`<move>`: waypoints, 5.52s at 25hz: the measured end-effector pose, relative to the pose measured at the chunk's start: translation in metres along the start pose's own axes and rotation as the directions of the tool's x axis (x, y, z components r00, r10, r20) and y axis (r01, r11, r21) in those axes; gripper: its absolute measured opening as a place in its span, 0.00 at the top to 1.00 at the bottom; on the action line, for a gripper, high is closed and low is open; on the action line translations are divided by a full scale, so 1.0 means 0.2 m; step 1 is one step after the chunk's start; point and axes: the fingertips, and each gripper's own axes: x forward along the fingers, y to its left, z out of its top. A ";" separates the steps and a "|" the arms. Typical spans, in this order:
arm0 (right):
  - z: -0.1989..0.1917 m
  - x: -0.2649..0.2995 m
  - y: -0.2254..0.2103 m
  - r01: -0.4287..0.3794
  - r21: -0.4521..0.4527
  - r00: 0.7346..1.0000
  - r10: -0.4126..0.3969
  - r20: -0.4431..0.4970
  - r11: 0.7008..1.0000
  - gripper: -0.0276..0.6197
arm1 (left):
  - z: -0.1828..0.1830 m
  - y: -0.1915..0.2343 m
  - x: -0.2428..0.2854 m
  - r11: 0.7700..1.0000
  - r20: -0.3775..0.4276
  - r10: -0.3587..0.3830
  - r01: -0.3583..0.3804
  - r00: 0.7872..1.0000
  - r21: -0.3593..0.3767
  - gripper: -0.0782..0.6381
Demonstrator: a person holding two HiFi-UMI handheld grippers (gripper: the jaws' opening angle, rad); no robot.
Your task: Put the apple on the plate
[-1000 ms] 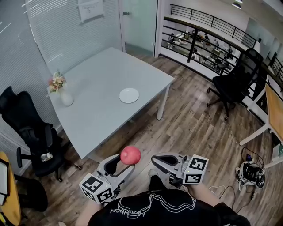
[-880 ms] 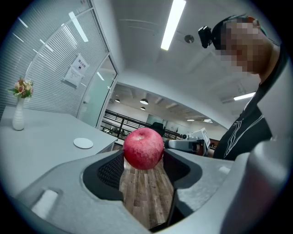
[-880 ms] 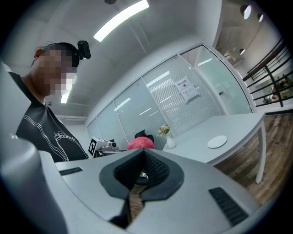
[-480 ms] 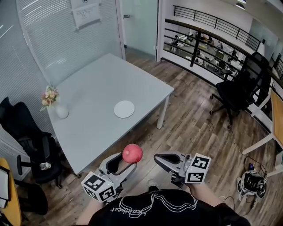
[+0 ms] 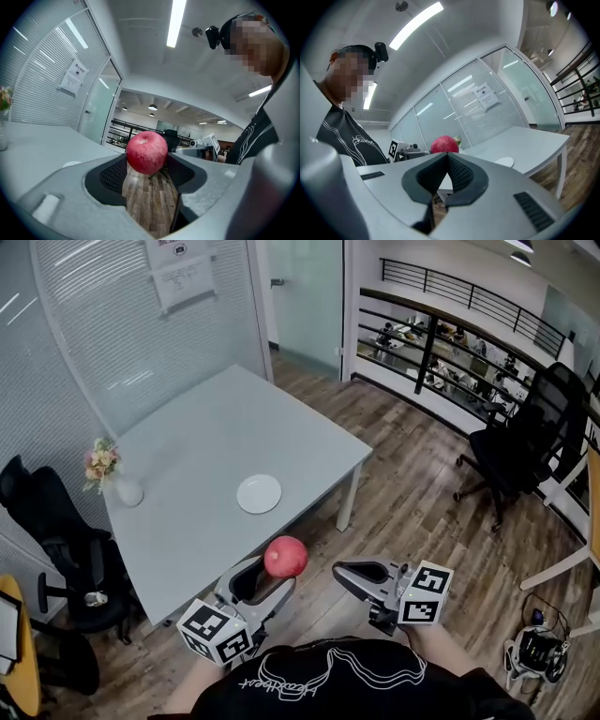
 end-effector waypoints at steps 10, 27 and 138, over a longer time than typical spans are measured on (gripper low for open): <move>0.02 0.12 -0.14 -0.015 0.034 1.000 0.015 0.003 0.999 0.94 | 0.01 0.18 0.05 0.996 -0.013 0.069 -0.069 0.998 0.050 0.51; -0.05 0.51 -0.61 0.009 0.156 0.997 0.003 -0.079 0.988 0.94 | -0.02 0.87 0.29 0.974 -0.064 0.223 -0.219 0.973 0.065 0.51; 0.01 0.58 -0.51 -0.050 0.078 0.996 0.056 -0.075 0.996 0.94 | 0.03 0.53 0.26 0.996 -0.011 -0.060 0.059 0.998 -0.070 0.86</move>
